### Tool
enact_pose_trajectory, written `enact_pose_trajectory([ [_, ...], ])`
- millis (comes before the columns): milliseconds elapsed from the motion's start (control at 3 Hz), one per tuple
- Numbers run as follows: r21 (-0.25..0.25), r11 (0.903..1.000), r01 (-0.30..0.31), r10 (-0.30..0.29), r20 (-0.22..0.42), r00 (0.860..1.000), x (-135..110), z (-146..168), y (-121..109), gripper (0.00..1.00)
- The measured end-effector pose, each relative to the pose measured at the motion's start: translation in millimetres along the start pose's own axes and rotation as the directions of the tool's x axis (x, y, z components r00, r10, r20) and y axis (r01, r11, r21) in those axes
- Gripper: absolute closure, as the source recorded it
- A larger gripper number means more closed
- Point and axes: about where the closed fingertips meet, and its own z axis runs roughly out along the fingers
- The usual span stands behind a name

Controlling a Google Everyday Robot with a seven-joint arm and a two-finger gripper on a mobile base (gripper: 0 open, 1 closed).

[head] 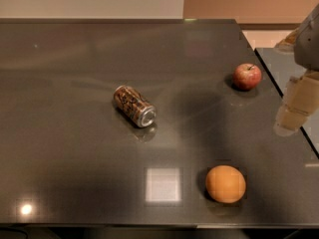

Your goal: Place orange can upright

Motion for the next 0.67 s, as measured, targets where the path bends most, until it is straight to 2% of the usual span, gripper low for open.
enact_pose_trajectory([
  [667,-0.007,1.0000,0.001,-0.001,0.008,1.000,-9.2,-1.6,-2.4,0.00],
])
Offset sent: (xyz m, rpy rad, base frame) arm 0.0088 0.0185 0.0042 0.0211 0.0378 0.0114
